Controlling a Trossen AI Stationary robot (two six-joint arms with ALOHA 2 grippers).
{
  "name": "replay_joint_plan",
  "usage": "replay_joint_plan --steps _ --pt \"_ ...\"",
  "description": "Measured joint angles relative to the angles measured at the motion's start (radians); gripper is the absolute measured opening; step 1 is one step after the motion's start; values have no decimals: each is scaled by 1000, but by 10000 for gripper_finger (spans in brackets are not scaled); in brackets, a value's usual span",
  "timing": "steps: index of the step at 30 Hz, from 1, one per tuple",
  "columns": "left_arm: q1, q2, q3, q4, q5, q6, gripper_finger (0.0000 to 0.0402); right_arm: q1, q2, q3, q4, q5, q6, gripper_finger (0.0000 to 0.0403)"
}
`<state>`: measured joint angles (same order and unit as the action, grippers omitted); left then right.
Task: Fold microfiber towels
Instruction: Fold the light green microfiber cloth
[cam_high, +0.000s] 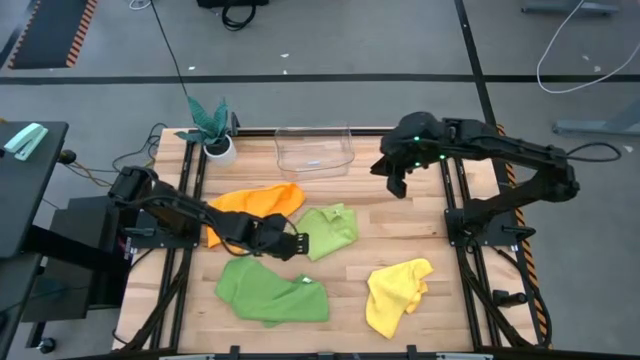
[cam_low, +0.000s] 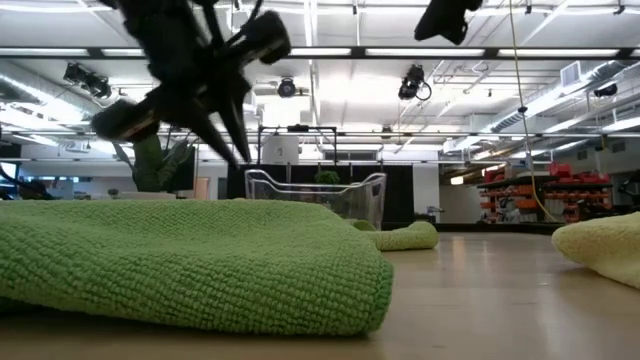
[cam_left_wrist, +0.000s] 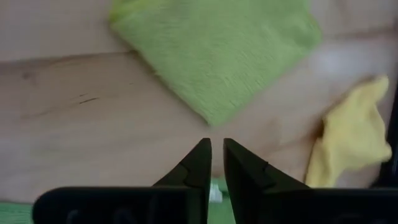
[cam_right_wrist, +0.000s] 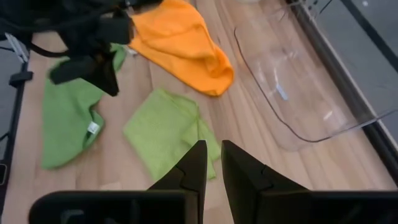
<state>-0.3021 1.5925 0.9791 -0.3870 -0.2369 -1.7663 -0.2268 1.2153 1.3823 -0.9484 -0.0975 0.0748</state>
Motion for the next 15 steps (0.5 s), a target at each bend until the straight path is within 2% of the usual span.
replay_joint_plan --steps 7,15 --pt "-15 12 -77 93 -123 -159 74 0 -47 0 -7 0 -26 55" --pt "-3 71 -83 91 -121 -193 98 0 -44 0 -51 0 -41 55"
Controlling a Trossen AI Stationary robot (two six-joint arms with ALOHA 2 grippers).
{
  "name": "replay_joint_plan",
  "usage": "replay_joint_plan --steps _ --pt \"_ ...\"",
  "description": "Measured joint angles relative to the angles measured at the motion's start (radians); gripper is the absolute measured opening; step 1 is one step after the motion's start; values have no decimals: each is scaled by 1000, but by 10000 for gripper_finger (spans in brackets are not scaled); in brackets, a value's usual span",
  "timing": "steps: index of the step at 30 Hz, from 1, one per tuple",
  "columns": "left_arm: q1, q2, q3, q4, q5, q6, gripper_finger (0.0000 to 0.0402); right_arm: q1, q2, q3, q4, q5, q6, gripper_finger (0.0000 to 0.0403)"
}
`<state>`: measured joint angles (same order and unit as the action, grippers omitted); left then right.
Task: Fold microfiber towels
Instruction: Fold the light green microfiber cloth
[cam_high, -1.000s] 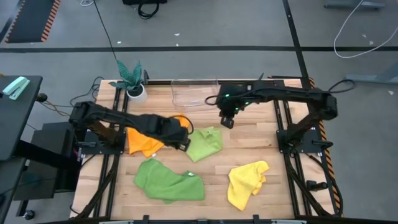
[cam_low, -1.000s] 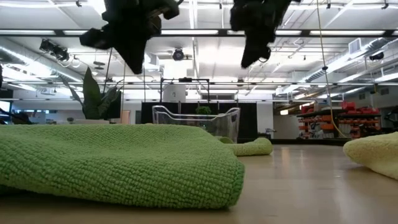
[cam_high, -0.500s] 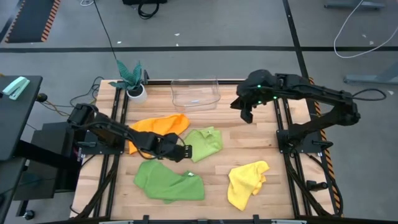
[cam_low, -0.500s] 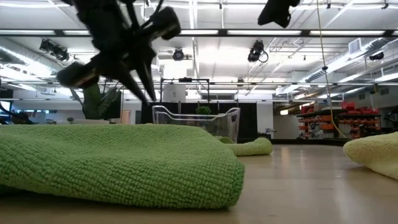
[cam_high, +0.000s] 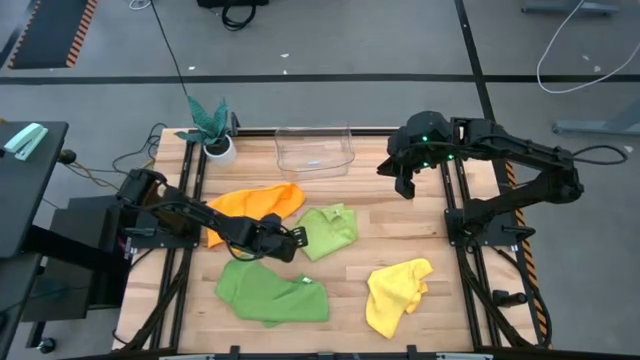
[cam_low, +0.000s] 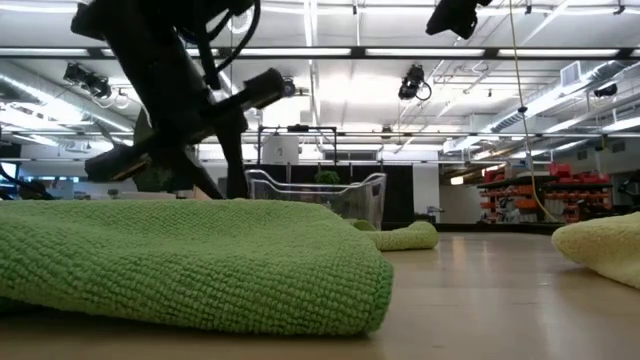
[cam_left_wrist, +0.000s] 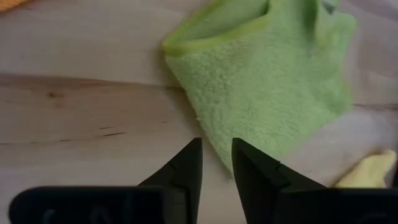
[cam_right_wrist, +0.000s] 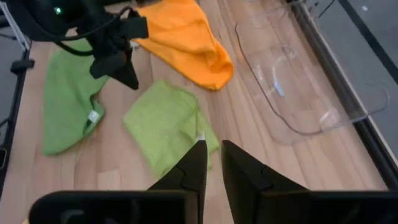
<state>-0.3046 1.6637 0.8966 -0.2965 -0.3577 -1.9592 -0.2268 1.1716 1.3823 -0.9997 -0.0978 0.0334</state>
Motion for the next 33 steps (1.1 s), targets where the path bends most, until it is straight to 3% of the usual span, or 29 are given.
replay_joint_plan --steps 7,12,24,33 --pt "-3 86 -1 59 76 -52 112 0 -1 0 -2 0 0 55" --pt "4 120 2 198 73 -22 127 0 0 0 0 -1 0 55" --pt "7 129 -1 266 66 -18 174 0 0 0 1 -8 15 55" --pt "6 132 -1 348 40 12 178 0 0 0 1 -8 7 55"
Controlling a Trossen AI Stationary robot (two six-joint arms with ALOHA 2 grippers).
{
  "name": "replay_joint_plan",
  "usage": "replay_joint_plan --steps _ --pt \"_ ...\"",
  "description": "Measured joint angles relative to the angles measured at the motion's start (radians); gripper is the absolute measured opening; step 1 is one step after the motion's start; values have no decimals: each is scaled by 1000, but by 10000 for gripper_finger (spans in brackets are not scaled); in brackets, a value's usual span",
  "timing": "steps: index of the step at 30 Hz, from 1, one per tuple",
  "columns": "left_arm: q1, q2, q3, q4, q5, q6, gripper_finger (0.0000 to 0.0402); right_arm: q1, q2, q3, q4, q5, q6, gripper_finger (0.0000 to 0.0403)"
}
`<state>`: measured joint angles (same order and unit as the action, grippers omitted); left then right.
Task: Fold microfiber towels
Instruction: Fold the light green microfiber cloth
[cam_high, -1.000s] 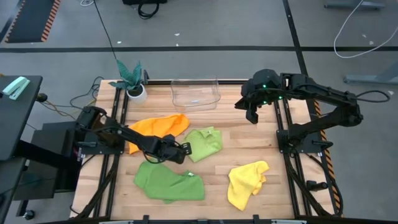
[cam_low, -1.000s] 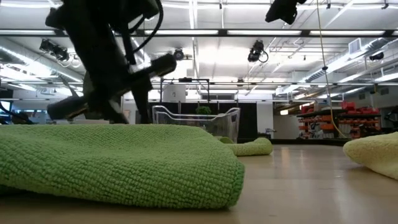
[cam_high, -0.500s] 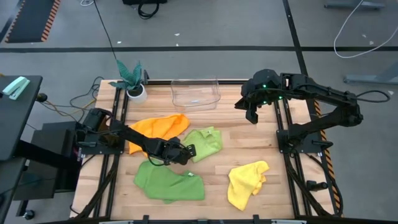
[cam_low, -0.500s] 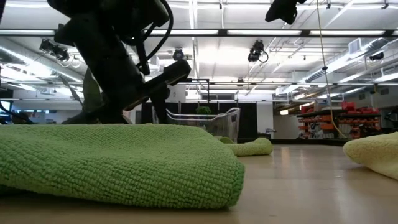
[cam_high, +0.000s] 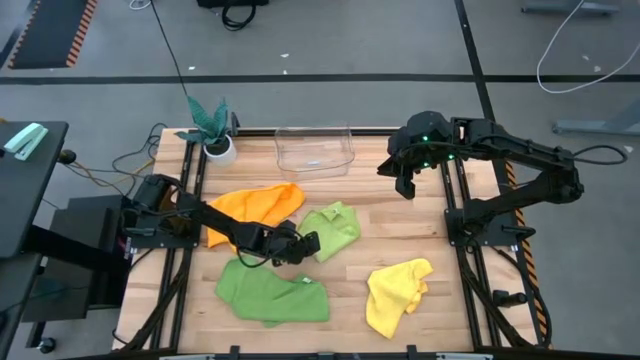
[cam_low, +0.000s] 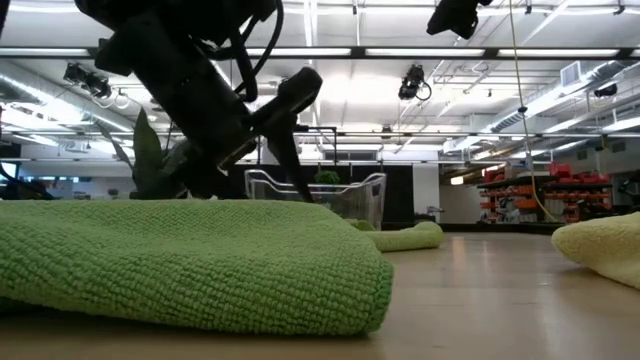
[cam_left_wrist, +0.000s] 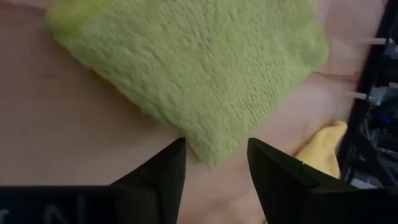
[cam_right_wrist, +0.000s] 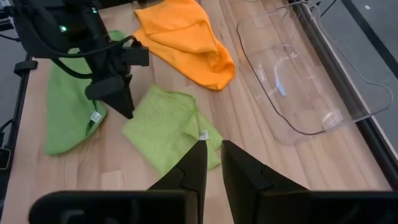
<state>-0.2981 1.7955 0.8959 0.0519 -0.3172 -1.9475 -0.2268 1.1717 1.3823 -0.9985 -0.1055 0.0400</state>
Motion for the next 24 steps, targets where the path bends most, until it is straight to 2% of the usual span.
replay_joint_plan --steps 17,24 --pt "33 49 2 0 9 -55 178 0 0 0 0 0 -17 55" --pt "110 63 4 11 29 22 179 0 0 0 2 0 -18 55"
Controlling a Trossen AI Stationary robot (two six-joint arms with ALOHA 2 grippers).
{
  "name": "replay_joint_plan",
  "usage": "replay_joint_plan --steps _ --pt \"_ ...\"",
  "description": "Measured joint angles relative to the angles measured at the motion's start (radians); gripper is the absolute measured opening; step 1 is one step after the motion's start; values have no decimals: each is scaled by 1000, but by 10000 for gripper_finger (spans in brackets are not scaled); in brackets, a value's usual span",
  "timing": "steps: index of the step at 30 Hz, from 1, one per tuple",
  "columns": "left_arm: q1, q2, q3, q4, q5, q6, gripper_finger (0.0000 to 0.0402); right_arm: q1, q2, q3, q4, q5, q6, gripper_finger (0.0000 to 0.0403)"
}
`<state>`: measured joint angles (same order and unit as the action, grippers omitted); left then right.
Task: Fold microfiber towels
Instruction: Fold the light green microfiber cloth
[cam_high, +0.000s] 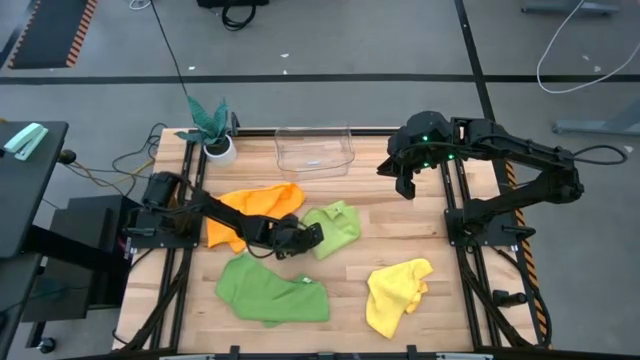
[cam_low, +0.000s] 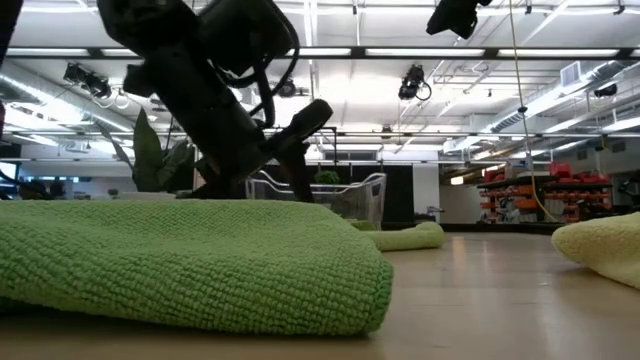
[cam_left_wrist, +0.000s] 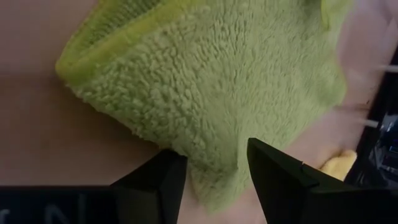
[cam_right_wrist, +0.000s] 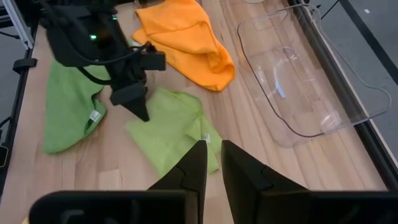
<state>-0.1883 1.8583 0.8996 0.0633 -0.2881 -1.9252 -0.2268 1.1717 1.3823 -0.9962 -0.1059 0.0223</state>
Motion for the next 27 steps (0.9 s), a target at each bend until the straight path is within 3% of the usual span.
replay_joint_plan --steps 18,23,27 --pt "92 102 0 193 12 136 165 0 0 0 13 0 19 55" --pt "117 105 -1 205 13 159 139 0 0 0 21 0 35 55" --pt "142 105 -1 217 -47 205 104 0 0 0 23 0 53 55"
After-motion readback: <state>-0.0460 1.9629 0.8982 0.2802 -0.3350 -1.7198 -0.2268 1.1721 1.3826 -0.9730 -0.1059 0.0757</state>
